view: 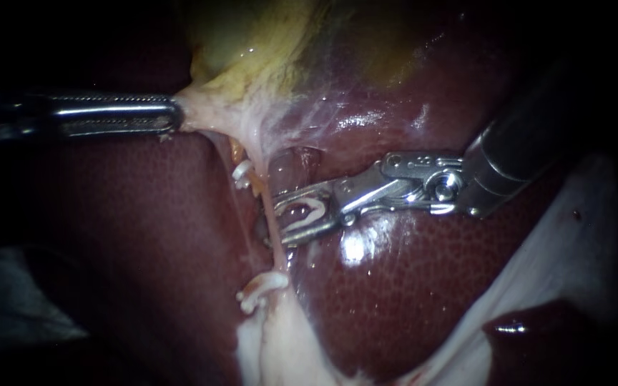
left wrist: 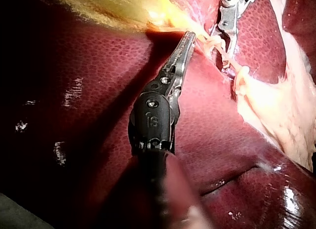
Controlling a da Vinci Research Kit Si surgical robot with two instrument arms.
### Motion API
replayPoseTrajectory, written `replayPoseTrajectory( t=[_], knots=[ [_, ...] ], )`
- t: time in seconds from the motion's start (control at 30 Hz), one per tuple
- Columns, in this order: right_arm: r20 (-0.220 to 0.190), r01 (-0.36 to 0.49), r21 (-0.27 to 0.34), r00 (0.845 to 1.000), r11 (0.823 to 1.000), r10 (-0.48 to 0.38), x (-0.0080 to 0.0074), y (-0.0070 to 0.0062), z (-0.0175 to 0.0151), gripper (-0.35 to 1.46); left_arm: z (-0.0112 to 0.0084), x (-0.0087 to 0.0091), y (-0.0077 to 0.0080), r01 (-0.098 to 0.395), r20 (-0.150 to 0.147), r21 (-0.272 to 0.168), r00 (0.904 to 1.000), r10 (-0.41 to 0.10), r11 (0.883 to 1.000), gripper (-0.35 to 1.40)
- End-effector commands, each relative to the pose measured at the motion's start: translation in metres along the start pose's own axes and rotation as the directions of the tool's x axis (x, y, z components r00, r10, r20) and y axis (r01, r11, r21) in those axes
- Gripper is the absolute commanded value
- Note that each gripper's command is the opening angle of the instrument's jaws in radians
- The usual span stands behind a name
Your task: Clipping first clip right tube
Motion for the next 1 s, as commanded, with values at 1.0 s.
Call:
replayPoseTrajectory(
  t=[1.0],
  knots=[
    [-0.036, -0.065, 0.026, 0.997, 0.998, 0.066, 0.0016, -0.0031, -0.0055, 0.48, -0.0001, 0.0000, 0.0000, 0.000, 0.000, -0.001, 1.0000, 0.000, 1.000, -0.35]
  ],
)
